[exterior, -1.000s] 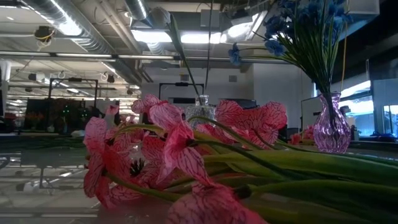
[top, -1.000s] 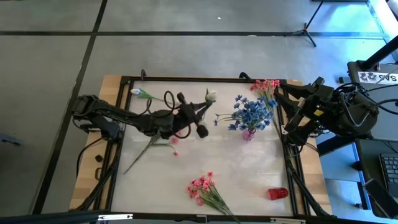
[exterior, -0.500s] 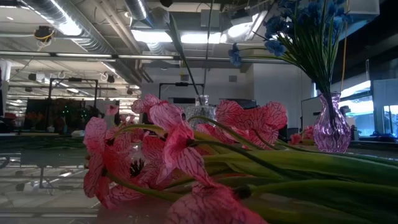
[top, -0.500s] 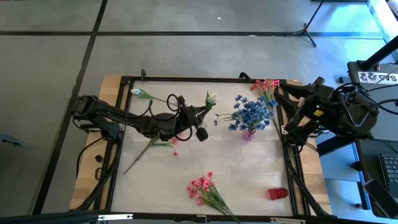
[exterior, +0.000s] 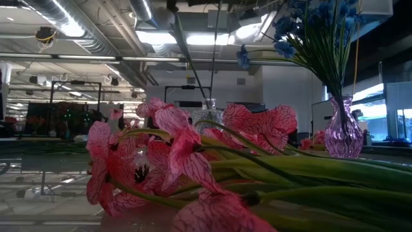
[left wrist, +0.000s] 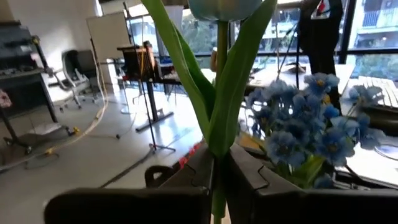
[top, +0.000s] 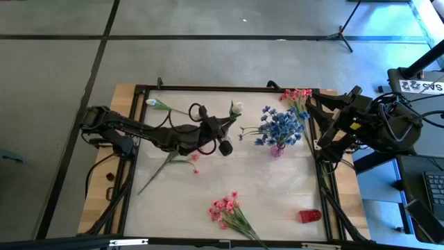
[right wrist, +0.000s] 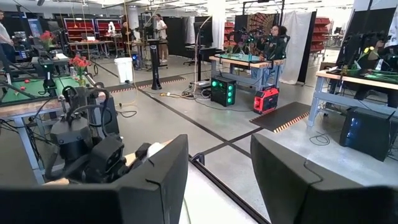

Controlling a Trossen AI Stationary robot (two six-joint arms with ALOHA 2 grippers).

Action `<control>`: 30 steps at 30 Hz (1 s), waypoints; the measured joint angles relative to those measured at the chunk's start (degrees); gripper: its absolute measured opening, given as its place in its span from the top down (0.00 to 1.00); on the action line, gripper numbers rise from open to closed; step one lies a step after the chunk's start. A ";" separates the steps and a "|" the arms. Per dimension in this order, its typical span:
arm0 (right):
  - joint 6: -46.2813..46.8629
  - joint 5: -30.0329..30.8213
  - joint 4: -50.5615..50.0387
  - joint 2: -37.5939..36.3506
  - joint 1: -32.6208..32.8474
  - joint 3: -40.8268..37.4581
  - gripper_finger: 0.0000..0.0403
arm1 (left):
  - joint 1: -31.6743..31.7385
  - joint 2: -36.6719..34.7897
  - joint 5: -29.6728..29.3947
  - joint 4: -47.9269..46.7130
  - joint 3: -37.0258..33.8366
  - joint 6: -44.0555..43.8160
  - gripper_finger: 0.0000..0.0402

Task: Sort flowers into vase by color
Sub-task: Put the bottom white flower into the transparent vase

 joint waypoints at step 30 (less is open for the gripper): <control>1.55 -0.08 0.19 0.52 0.00 0.04 0.57 | 3.25 -0.71 5.60 -24.97 -0.04 -23.42 0.64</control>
